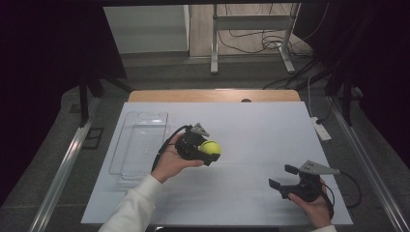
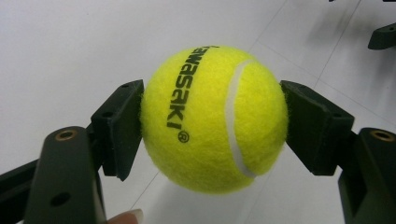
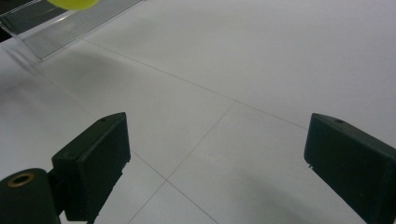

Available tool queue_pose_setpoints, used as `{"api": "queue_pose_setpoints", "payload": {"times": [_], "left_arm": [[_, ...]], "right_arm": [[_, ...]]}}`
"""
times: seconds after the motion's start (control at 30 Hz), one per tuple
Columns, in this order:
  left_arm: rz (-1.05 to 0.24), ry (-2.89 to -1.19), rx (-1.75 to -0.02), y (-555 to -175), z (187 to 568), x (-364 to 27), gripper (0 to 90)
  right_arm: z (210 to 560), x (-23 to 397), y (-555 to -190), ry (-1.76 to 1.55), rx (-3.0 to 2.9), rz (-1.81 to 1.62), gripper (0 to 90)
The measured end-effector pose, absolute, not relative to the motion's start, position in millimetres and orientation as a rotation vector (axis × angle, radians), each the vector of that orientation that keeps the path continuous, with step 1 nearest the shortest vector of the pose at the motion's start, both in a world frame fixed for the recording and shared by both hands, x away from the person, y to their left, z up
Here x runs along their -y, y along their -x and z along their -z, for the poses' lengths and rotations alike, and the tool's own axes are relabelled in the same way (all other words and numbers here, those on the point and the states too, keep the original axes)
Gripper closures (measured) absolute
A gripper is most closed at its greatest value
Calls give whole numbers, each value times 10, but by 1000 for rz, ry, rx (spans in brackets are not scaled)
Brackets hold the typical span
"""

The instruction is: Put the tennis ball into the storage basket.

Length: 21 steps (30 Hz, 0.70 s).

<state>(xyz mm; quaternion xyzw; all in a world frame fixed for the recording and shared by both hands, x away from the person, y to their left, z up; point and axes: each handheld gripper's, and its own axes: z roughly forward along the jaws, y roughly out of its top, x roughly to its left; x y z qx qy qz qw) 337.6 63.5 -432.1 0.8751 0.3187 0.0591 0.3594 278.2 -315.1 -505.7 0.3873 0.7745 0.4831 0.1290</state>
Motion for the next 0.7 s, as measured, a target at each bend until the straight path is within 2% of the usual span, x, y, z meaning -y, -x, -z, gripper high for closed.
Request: {"api": "queue_pose_setpoints", "payload": {"times": [0.7], "left_arm": [[-192,-2212,-857,-3357,4247,-900,269]], "right_arm": [[5064,3148,-2785,-1125,-2252,-1399,71]]}}
